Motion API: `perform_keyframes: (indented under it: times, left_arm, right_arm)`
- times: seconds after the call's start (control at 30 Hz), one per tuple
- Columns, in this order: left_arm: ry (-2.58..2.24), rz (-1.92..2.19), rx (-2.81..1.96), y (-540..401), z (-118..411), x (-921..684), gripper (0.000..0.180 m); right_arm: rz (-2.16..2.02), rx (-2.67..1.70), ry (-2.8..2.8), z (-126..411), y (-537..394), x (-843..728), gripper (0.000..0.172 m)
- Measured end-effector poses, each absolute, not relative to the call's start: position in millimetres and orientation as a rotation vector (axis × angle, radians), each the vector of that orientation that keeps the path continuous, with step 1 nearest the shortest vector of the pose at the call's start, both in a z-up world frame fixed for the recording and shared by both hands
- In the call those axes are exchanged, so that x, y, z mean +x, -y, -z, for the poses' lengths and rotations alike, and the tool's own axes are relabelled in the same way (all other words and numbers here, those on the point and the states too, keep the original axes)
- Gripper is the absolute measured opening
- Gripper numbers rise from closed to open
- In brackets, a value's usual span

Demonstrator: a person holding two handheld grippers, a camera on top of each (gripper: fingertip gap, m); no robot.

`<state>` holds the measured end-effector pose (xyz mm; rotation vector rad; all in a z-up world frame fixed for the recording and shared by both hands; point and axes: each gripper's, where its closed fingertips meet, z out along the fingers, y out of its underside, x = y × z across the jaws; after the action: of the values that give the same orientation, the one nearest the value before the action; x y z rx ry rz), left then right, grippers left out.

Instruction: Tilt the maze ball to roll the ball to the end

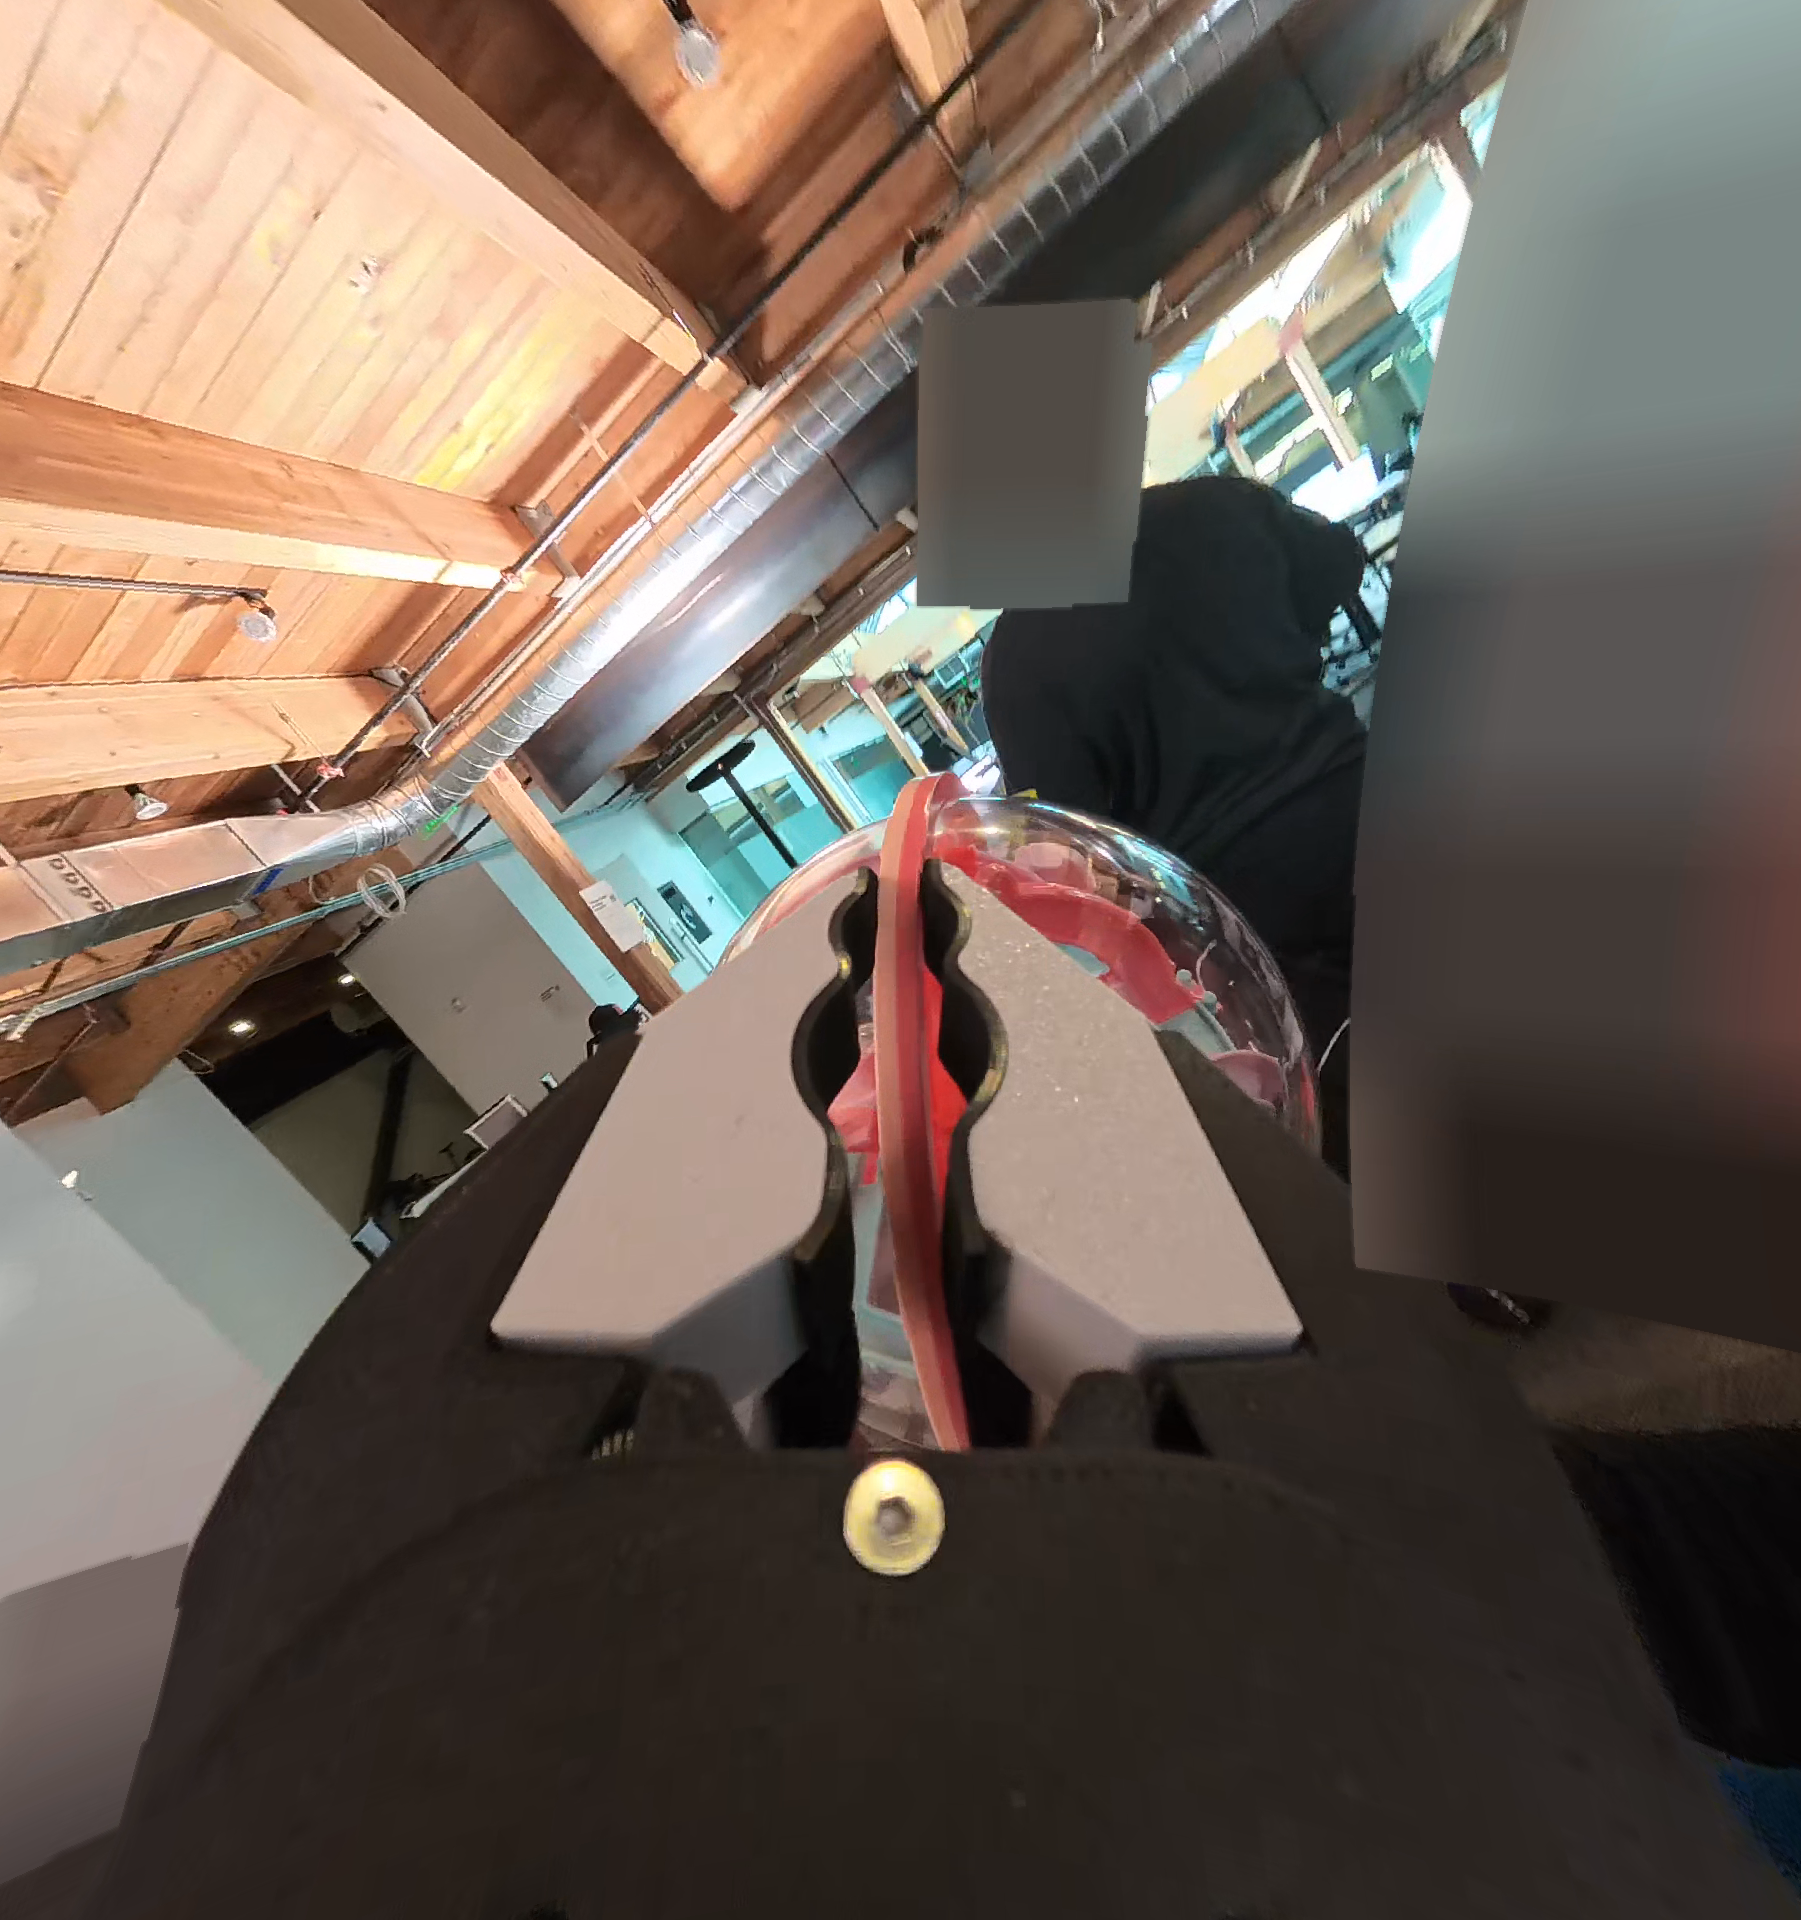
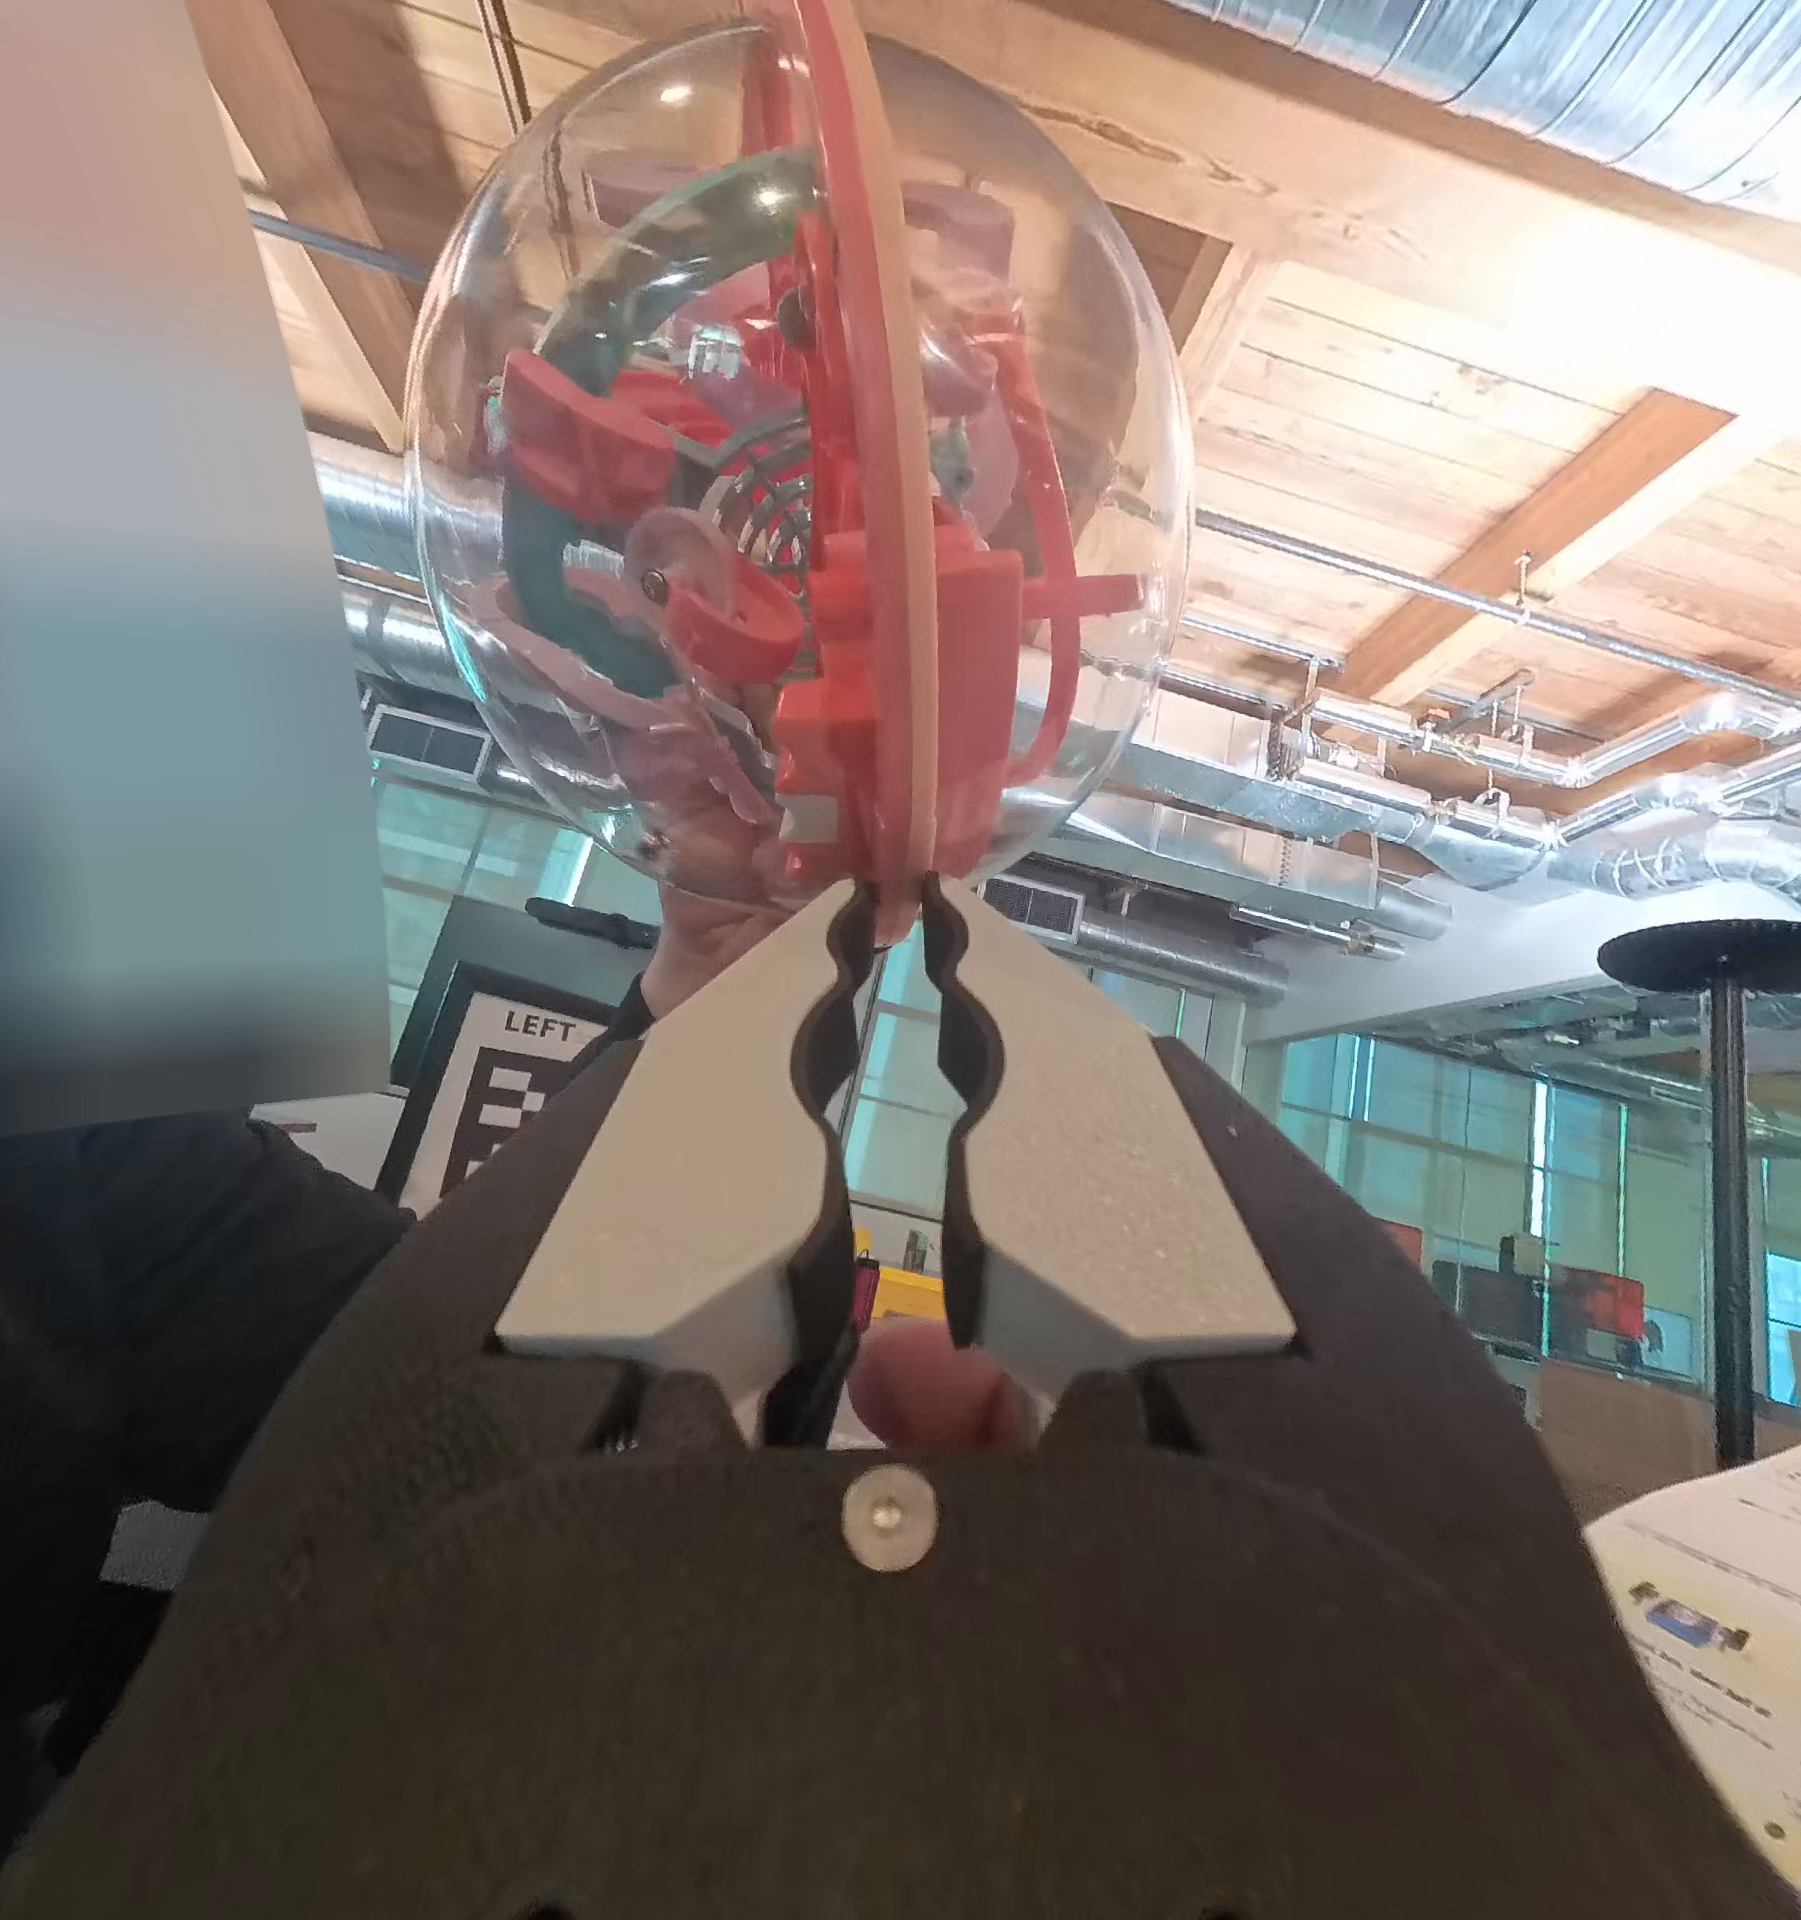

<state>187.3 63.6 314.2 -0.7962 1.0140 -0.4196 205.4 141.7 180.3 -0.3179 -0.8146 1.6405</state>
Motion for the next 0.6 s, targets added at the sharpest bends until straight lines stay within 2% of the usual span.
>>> perform_keyframes:
  times: [0.6]
  left_arm:
    - [-1.107,0.288,-0.900,-57,-320,227,0.007]
  right_arm:
    - [-1.805,-0.254,0.701,-183,-136,217,0.006]
